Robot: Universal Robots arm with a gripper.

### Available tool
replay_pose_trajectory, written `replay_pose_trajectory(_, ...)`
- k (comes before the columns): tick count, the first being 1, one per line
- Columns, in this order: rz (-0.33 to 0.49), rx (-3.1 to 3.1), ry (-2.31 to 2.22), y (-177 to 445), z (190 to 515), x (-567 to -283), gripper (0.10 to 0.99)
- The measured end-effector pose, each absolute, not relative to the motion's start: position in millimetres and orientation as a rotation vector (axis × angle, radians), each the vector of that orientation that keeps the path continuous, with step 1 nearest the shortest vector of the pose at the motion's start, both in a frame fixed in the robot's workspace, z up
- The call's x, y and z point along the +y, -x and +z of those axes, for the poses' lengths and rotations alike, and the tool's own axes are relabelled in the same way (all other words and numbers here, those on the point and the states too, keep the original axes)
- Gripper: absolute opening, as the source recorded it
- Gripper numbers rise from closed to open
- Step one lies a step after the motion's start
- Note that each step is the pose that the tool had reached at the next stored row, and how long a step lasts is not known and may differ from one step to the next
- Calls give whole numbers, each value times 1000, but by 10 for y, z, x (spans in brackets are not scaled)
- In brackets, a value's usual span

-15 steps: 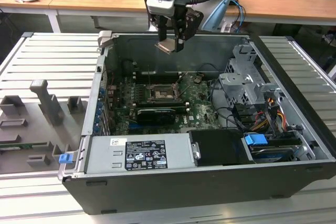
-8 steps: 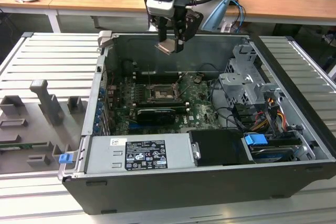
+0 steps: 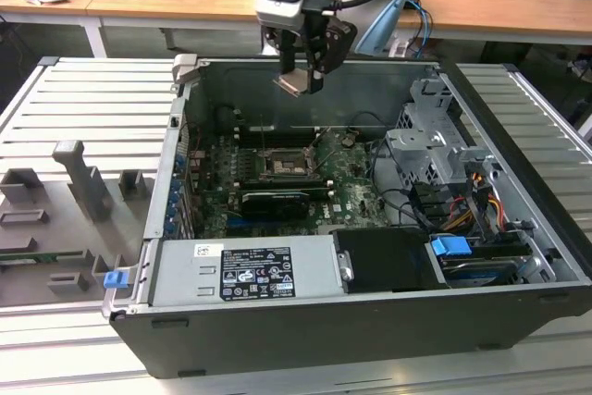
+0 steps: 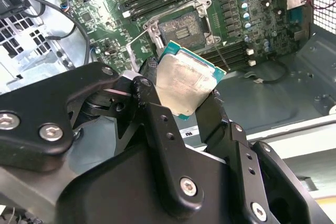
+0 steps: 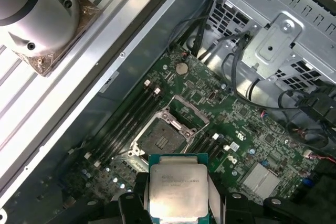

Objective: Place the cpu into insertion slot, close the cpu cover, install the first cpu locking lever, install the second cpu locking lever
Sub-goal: 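Place the cpu into insertion slot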

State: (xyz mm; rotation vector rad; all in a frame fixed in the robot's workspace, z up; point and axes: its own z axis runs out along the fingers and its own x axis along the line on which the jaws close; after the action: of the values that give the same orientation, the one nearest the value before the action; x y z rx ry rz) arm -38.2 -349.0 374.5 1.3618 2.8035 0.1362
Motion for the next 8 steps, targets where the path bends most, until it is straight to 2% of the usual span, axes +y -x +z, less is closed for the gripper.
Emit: replay_pose_trajectory(8, 135, 2757, -1448, 382, 3744, -3490, 537)
